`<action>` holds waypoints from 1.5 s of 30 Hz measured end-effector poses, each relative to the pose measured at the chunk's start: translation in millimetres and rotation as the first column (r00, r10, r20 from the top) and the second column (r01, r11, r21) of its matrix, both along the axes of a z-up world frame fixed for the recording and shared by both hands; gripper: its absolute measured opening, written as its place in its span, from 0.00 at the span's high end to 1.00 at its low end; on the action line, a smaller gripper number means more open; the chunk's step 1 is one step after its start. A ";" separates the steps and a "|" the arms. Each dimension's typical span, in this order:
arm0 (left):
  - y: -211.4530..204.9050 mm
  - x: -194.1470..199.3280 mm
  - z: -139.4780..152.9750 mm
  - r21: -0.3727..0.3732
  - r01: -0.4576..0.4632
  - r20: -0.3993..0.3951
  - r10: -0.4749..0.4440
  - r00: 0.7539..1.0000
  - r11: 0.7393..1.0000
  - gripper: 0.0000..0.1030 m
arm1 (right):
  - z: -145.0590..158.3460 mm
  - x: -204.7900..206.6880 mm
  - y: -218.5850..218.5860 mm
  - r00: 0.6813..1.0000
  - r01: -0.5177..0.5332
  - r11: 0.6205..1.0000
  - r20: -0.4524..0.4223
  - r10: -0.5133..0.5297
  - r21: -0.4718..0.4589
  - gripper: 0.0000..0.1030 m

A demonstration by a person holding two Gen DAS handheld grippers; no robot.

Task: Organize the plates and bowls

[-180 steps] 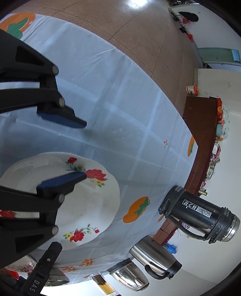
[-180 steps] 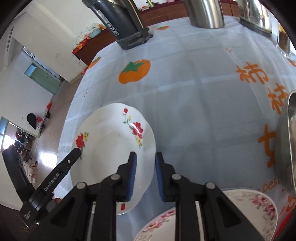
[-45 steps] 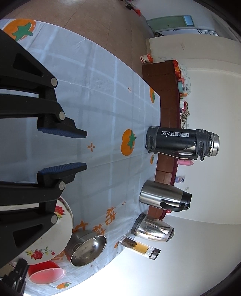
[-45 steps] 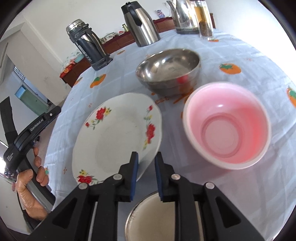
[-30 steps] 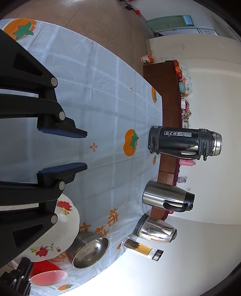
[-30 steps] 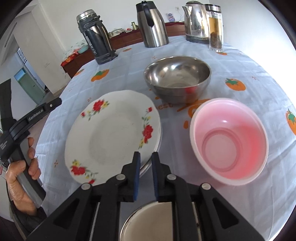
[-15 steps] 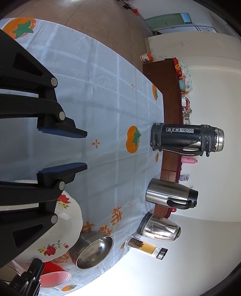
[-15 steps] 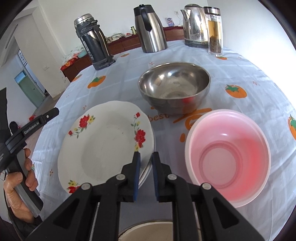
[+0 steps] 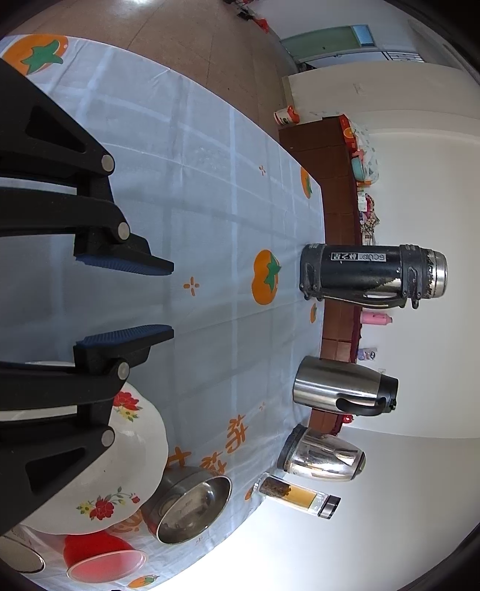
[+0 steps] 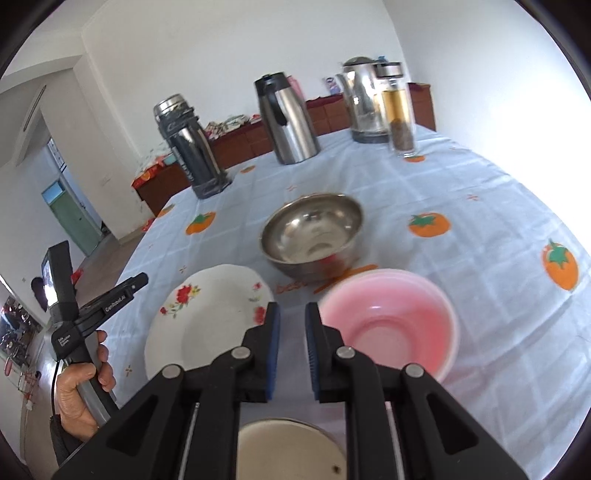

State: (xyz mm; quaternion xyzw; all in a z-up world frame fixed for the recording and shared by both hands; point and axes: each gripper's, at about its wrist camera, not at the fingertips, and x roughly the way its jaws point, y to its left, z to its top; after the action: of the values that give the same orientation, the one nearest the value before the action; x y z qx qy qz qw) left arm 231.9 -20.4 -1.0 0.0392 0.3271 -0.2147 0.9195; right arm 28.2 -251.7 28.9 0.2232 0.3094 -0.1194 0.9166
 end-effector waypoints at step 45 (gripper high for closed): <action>-77.7 -100.6 32.8 0.118 -0.004 0.135 -0.012 0.991 0.993 0.33 | 0.8 -46.5 -92.1 0.998 0.037 0.999 0.054 -0.039 0.040 0.54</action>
State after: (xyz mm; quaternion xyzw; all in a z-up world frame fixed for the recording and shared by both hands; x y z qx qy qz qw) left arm 131.3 -98.1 31.7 0.1086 0.2761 -0.1934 0.9352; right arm -18.3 -343.8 29.7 0.2500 0.2822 -0.1245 0.9178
